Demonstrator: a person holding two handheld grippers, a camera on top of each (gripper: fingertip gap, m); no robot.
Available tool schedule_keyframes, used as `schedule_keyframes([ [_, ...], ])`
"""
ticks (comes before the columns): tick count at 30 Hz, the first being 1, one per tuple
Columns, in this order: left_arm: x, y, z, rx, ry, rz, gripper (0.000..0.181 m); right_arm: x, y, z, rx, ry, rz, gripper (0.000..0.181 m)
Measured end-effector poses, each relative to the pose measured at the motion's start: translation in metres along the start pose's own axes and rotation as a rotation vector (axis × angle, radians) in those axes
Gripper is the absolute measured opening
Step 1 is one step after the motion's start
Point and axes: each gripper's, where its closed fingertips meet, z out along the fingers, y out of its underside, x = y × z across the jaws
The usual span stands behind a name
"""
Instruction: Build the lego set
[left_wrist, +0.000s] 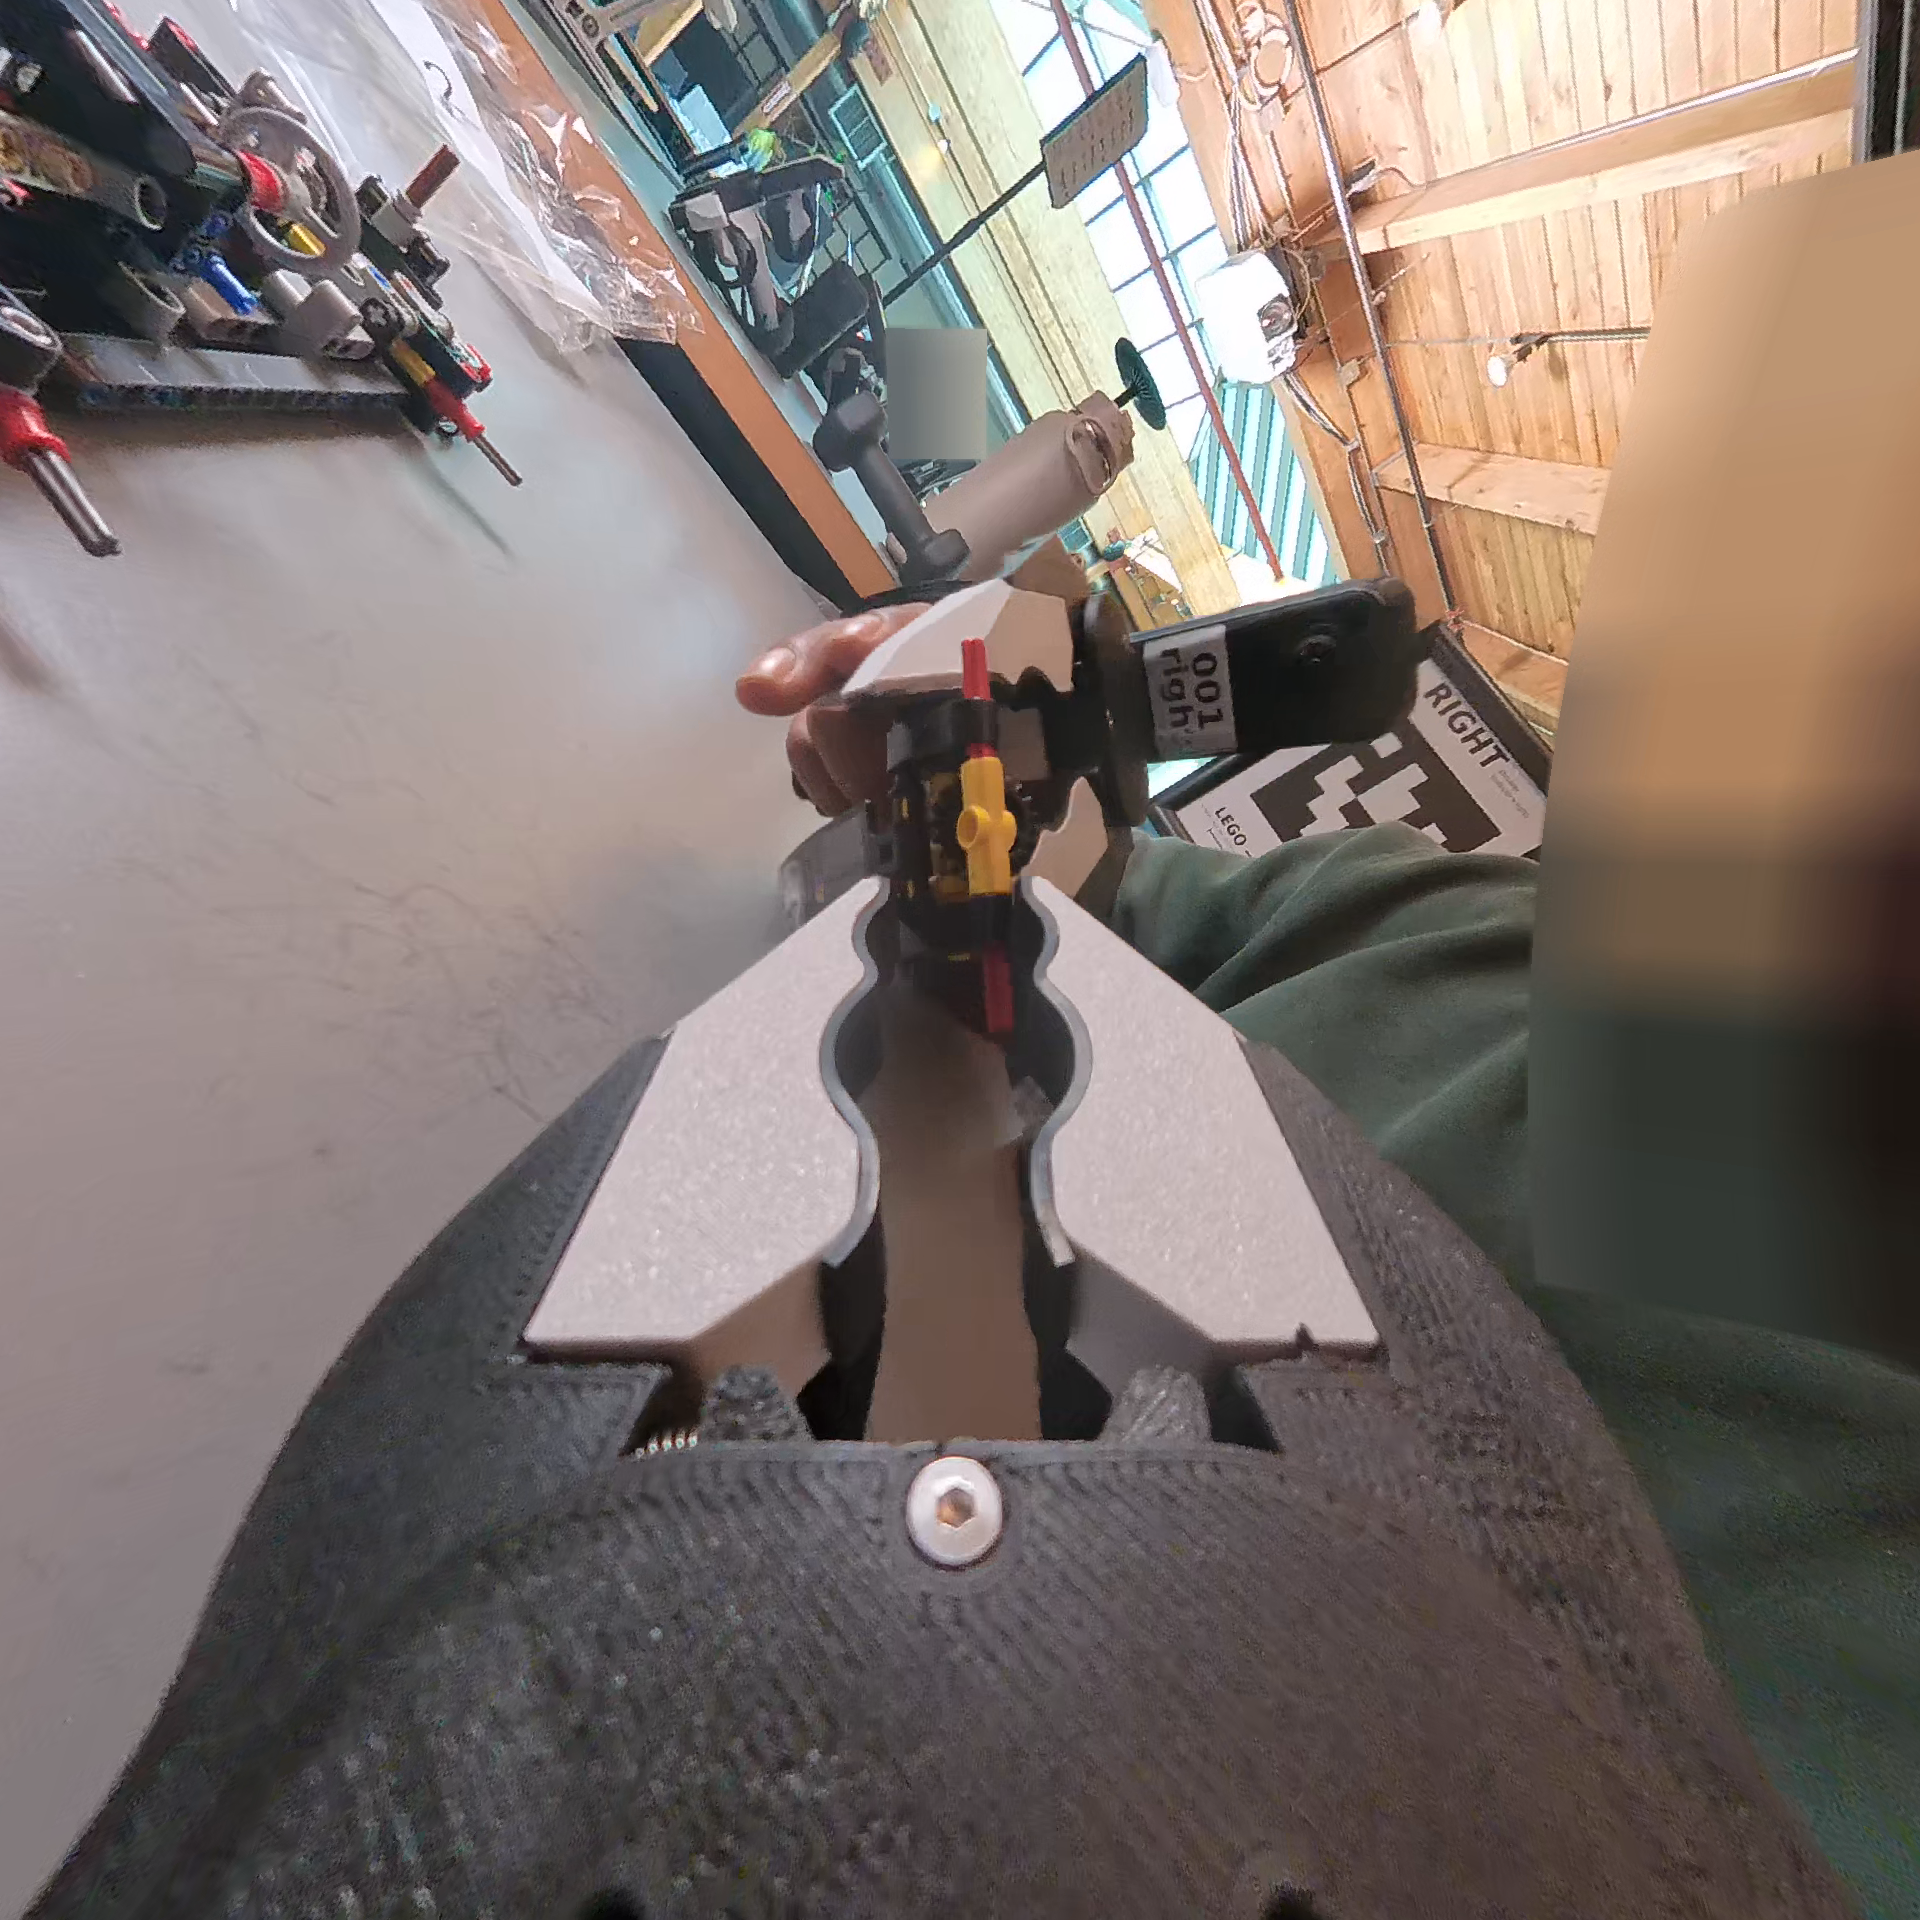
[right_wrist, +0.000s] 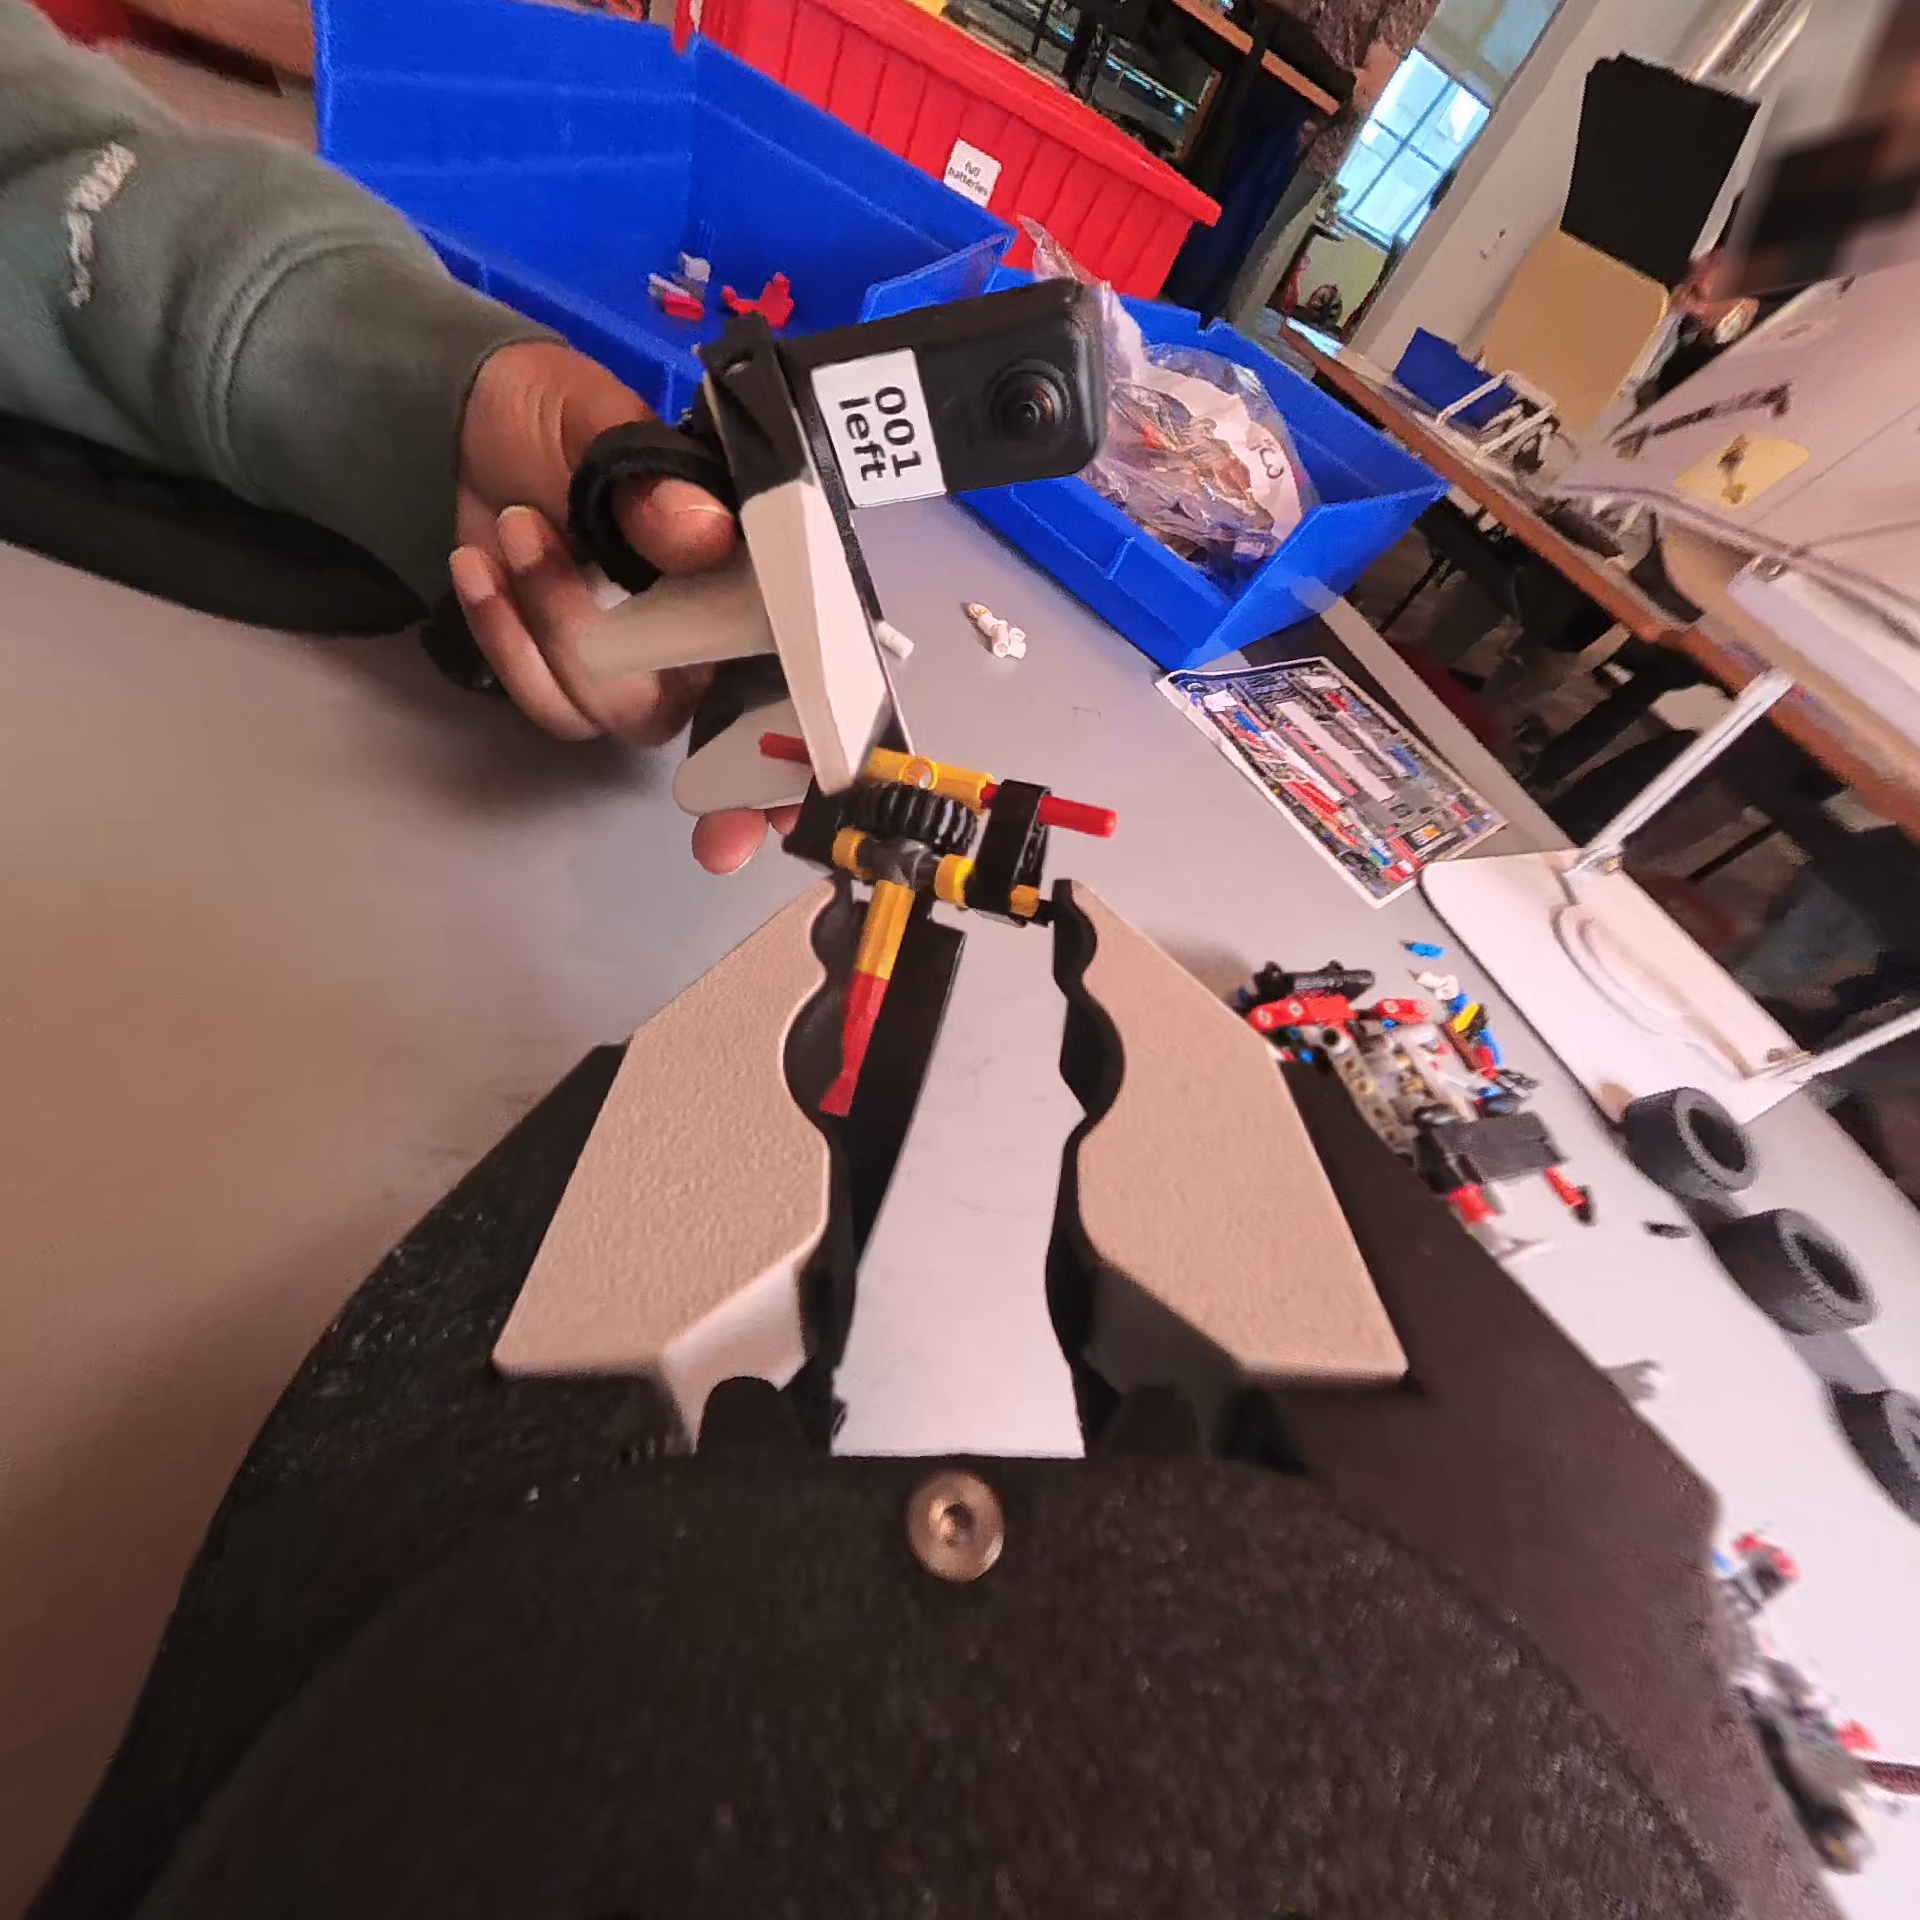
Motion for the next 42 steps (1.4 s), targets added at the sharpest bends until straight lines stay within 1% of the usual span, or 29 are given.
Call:
schedule_keyframes([
  [3, 0.004, -0.004, -0.001, 0.022, 0.02, -0.003, 0.023, 0.003, 0.004, 0.0, 0.007, -0.026, 0.098, 0.035],
  [5, 0.005, -0.004, -0.002, 0.019, 0.017, 0.016, 0.03, 0.005, 0.005, 0.0, 0.017, -0.041, 0.157, 0.034],
  [8, 0.003, 0.001, 0.0, -0.018, -0.026, 0.096, 0.038, 0.009, 0.003, -0.001, 0.042, -0.068, 0.262, 0.034],
  [9, 0.002, 0.002, 0.0, -0.033, -0.047, 0.126, 0.038, 0.01, 0.003, -0.002, 0.053, -0.077, 0.295, 0.034],
  [11, -0.001, 0.005, 0.002, -0.05, -0.089, 0.18, 0.035, 0.012, 0.003, -0.003, 0.065, -0.092, 0.345, 0.034],
  [13, -0.002, 0.005, 0.002, -0.051, -0.101, 0.196, 0.029, 0.013, 0.002, -0.004, 0.073, -0.1, 0.37, 0.034],
  [20, -0.002, 0.002, 0.003, -0.037, -0.147, 0.286, 0.018, 0.011, 0.002, -0.003, 0.073, -0.116, 0.396, 0.034],
  [22, 0.0, 0.002, 0.004, -0.034, -0.152, 0.323, 0.012, 0.011, 0.004, -0.003, 0.07, -0.119, 0.412, 0.034],
  [25, 0.0, 0.004, 0.003, -0.051, -0.166, 0.366, 0.01, 0.01, 0.006, -0.002, 0.064, -0.123, 0.418, 0.034],
  [27, -0.001, 0.005, 0.003, -0.065, -0.177, 0.4, 0.019, 0.013, 0.004, -0.002, 0.075, -0.11, 0.414, 0.034],
  [29, -0.004, 0.007, 0.003, -0.09, -0.203, 0.446, 0.032, 0.014, -0.001, -0.004, 0.109, -0.109, 0.419, 0.034],
  [32, -0.007, 0.018, 0.012, -0.143, -0.226, 0.528, 0.05, 0.014, -0.018, -0.01, 0.219, -0.139, 0.442, 0.034],
  [34, -0.002, 0.025, 0.022, -0.159, -0.199, 0.569, 0.057, 0.01, -0.034, -0.014, 0.318, -0.181, 0.464, 0.034],
  [36, 0.011, 0.027, 0.031, -0.145, -0.137, 0.584, 0.052, 0.005, -0.043, -0.016, 0.376, -0.219, 0.481, 0.034],
  [37, 0.015, 0.028, 0.033, -0.139, -0.114, 0.592, 0.046, 0.002, -0.046, -0.015, 0.388, -0.243, 0.49, 0.034],
  [38, 0.018, 0.029, 0.034, -0.139, -0.107, 0.6, 0.035, -0.002, -0.047, -0.015, 0.393, -0.268, 0.5, 0.034],
  [39, 0.015, 0.028, 0.033, -0.141, -0.126, 0.605, 0.024, -0.004, -0.047, -0.014, 0.398, -0.289, 0.514, 0.034],
  [40, 0.011, 0.026, 0.031, -0.139, -0.16, 0.605, 0.019, -0.004, -0.046, -0.014, 0.389, -0.29, 0.528, 0.034],
  [42, 0.005, 0.02, 0.025, -0.116, -0.216, 0.592, 0.019, 0.0, -0.041, -0.013, 0.366, -0.276, 0.532, 0.034],
])
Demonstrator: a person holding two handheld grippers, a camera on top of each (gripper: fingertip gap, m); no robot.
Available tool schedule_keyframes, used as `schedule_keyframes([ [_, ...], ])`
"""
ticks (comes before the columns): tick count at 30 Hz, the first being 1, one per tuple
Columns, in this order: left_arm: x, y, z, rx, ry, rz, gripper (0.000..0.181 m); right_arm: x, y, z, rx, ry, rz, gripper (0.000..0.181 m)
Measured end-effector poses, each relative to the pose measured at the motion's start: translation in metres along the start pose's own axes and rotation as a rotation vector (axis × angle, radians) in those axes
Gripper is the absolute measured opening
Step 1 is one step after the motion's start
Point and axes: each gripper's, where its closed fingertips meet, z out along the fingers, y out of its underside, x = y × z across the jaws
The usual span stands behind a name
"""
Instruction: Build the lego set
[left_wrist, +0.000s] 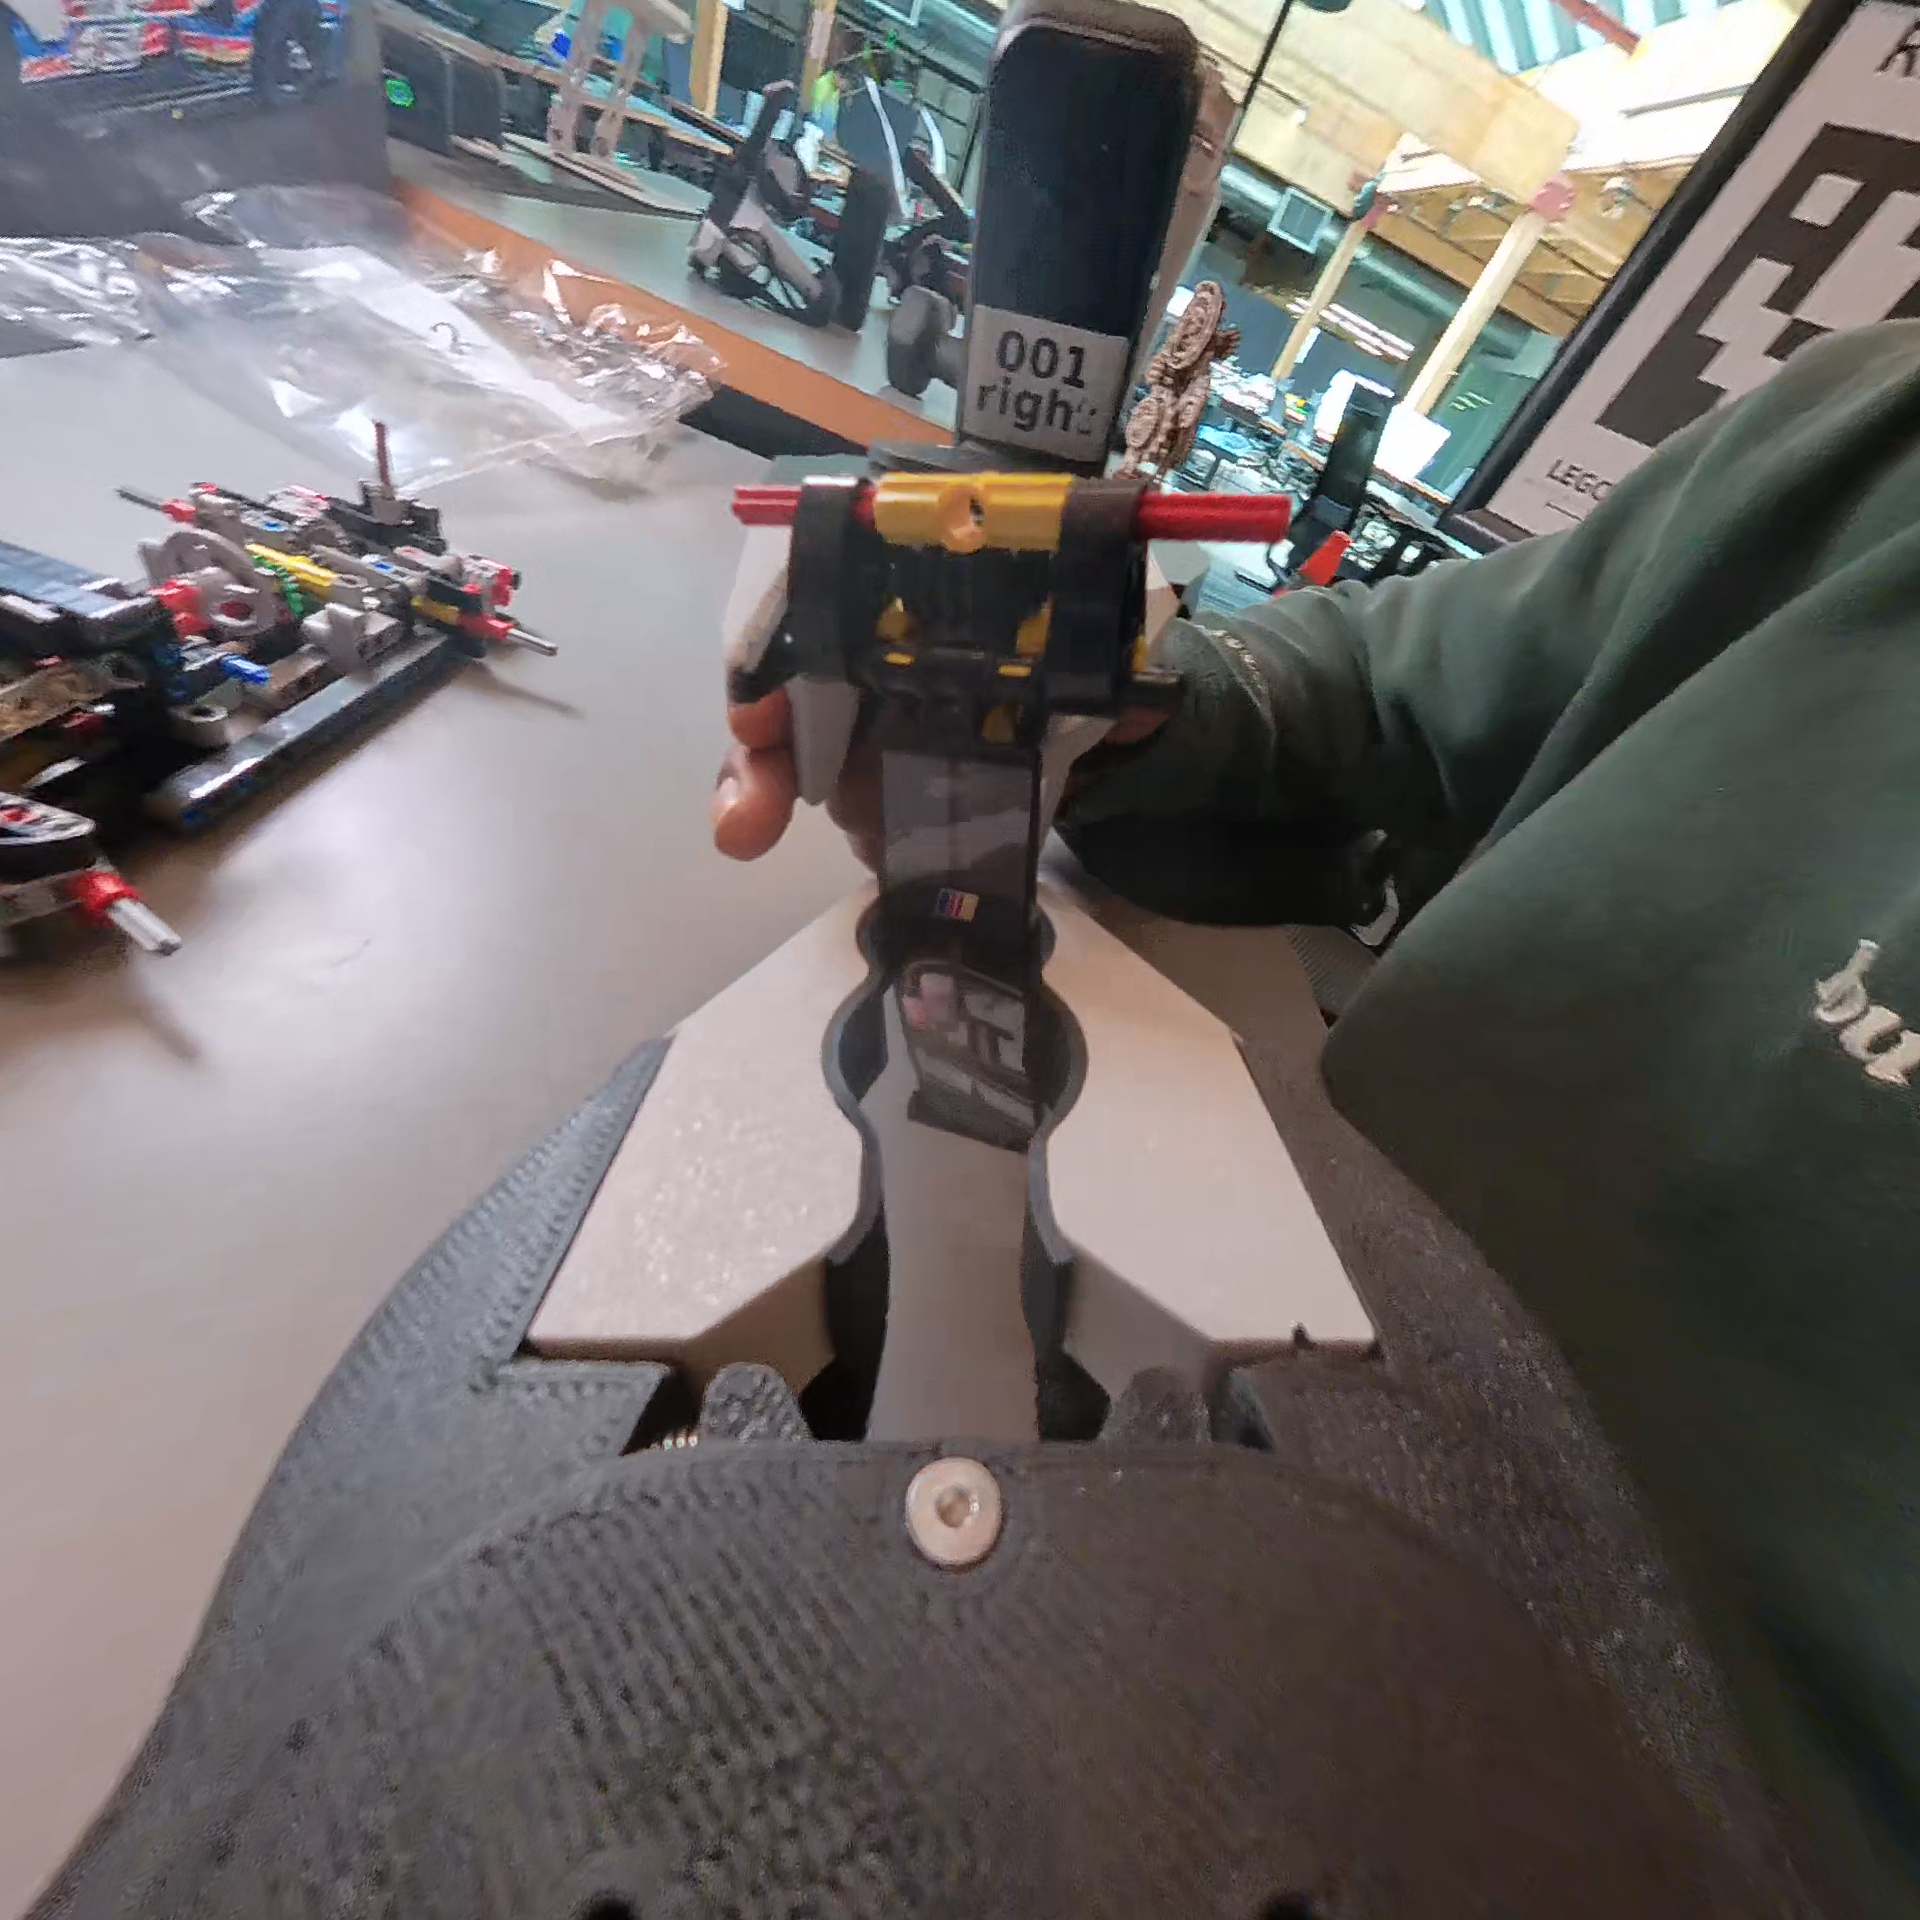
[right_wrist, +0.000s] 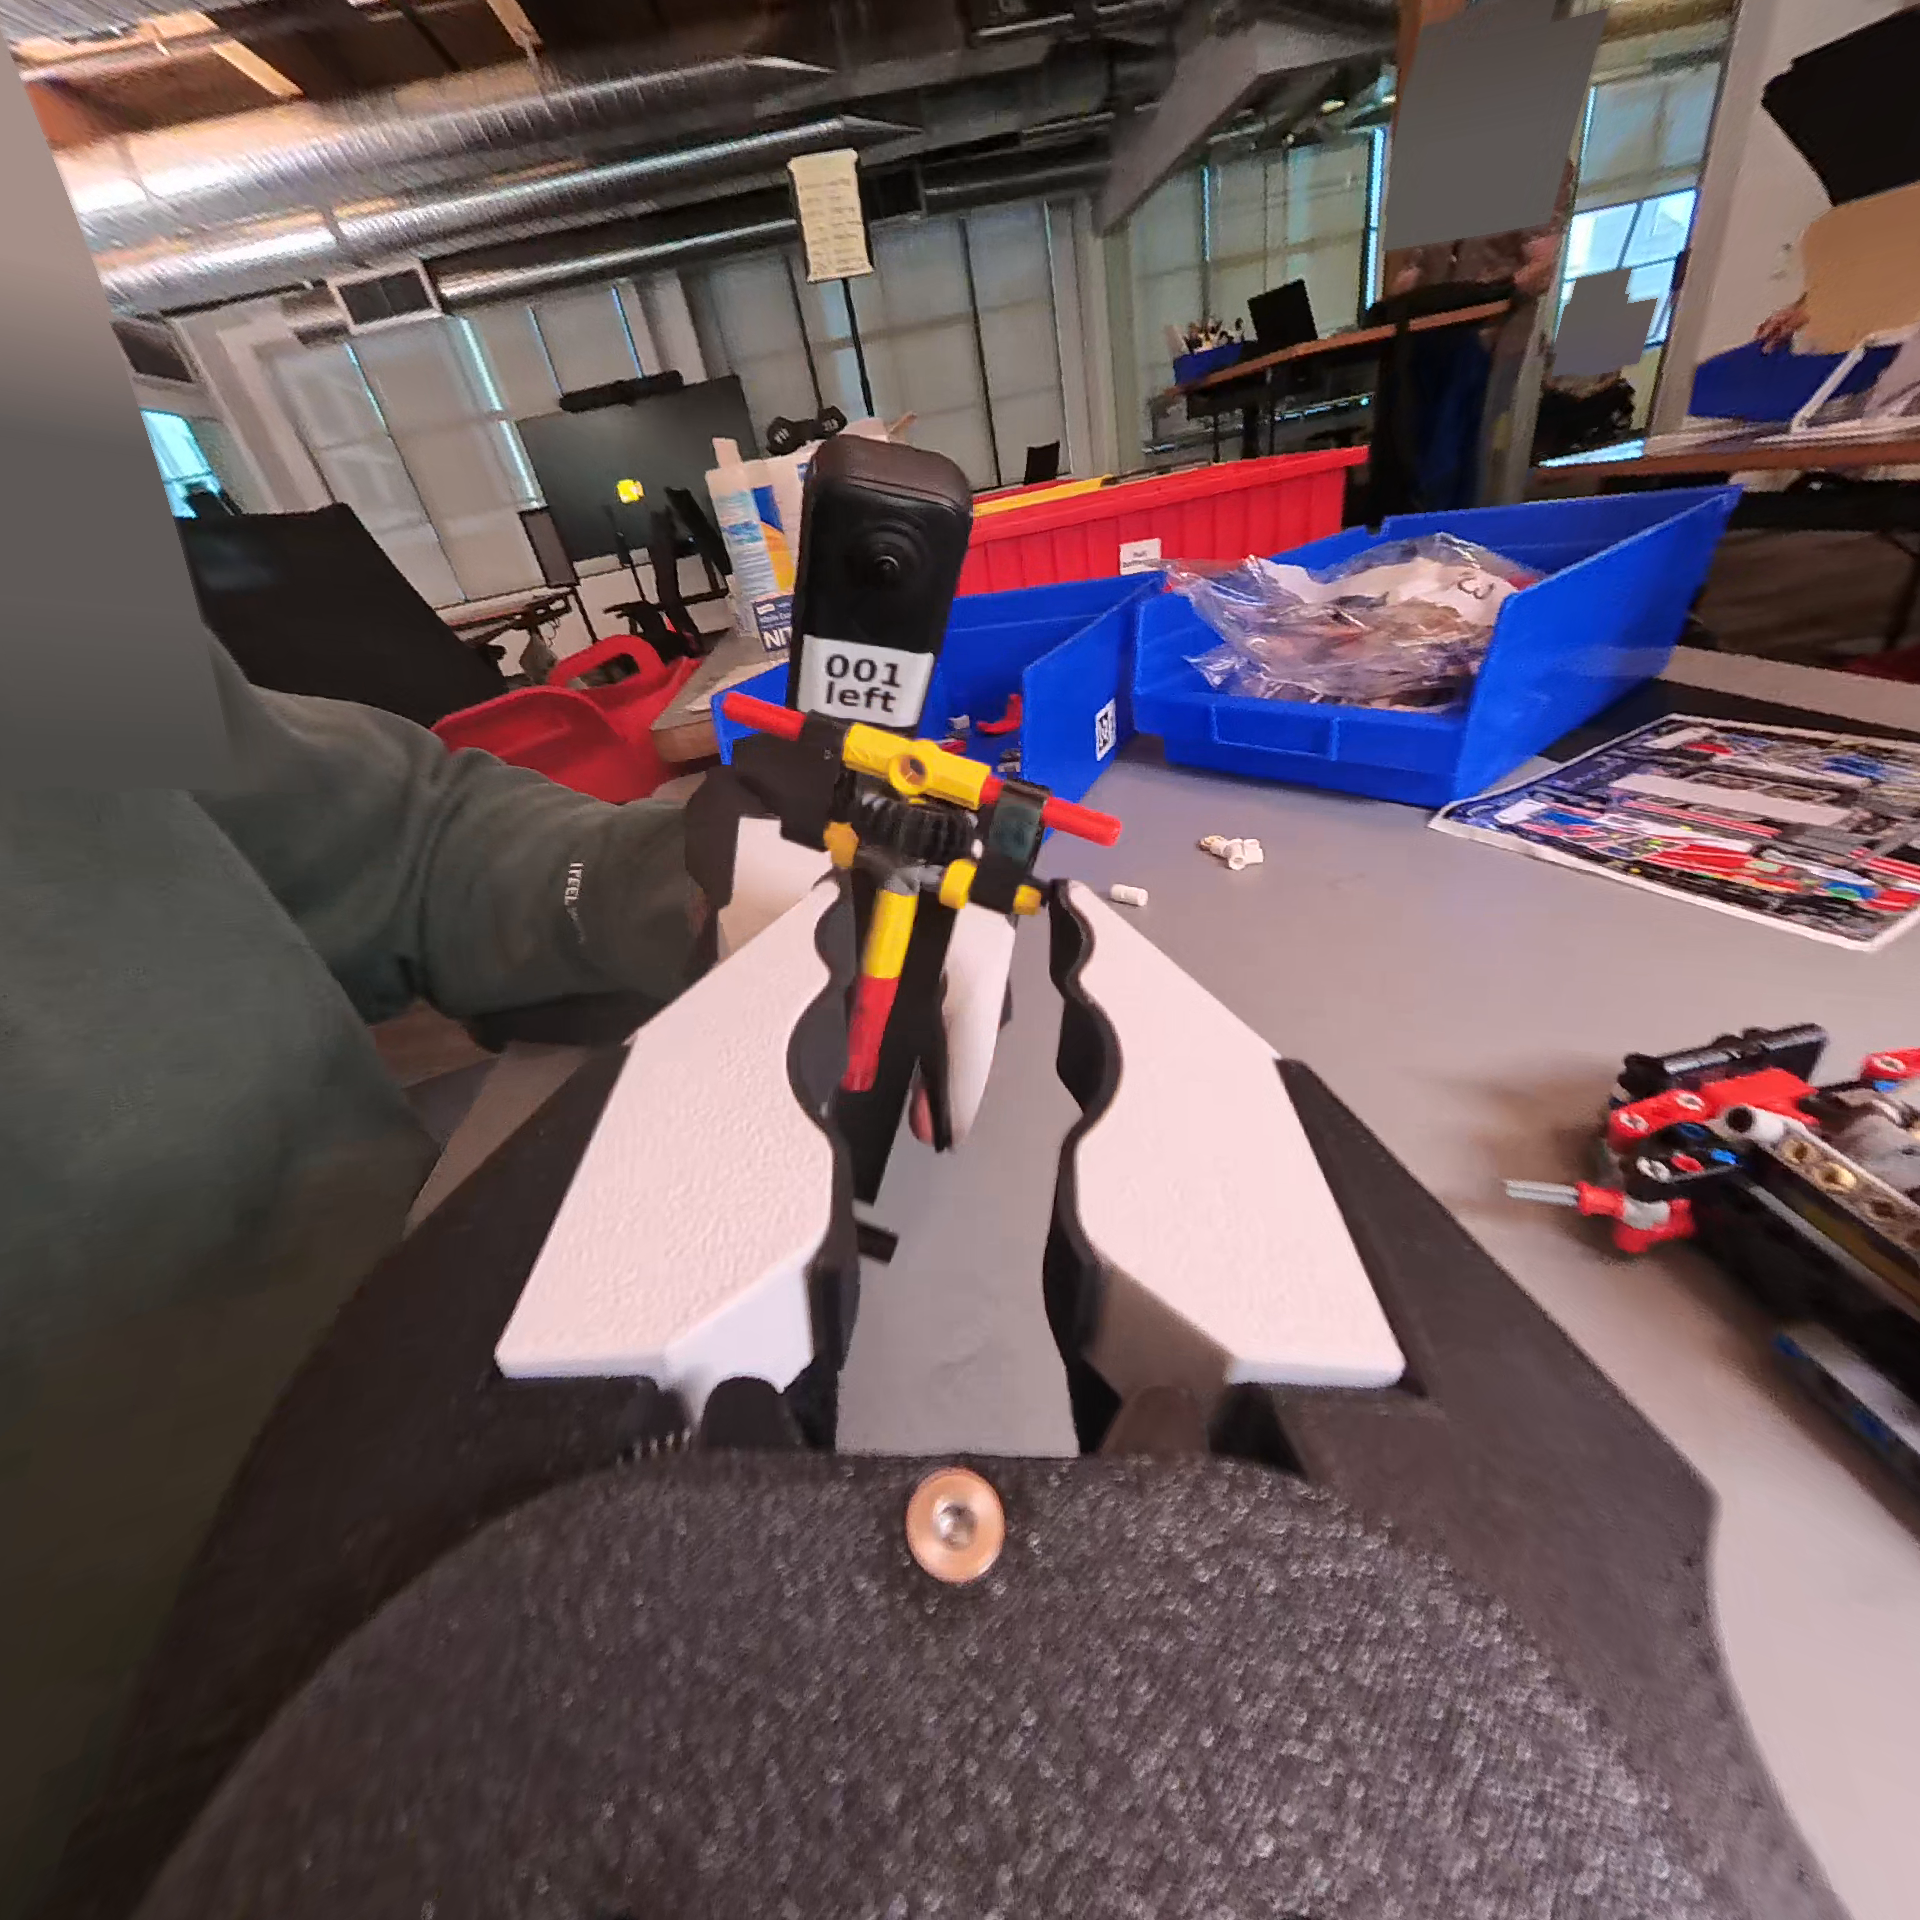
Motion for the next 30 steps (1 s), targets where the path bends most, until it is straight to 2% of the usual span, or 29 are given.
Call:
schedule_keyframes([
  [4, -0.026, 0.002, -0.009, -0.032, -0.167, 0.013, 0.018, 0.008, 0.002, -0.008, -0.034, -0.001, 0.059, 0.052],
  [10, -0.03, 0.02, -0.003, -0.156, -0.234, 0.071, 0.019, 0.012, 0.001, -0.008, -0.038, 0.01, 0.07, 0.051],
  [14, -0.031, 0.024, -0.001, -0.19, -0.254, 0.088, 0.019, 0.01, 0.013, -0.005, -0.102, -0.003, 0.1, 0.045],
  [25, -0.033, 0.031, -0.001, -0.238, -0.272, 0.083, 0.019, 0.012, 0.013, -0.005, -0.068, -0.025, 0.202, 0.042],
  [30, -0.033, 0.031, -0.001, -0.235, -0.278, 0.087, 0.018, 0.011, 0.012, -0.003, -0.059, -0.014, 0.167, 0.042],
])
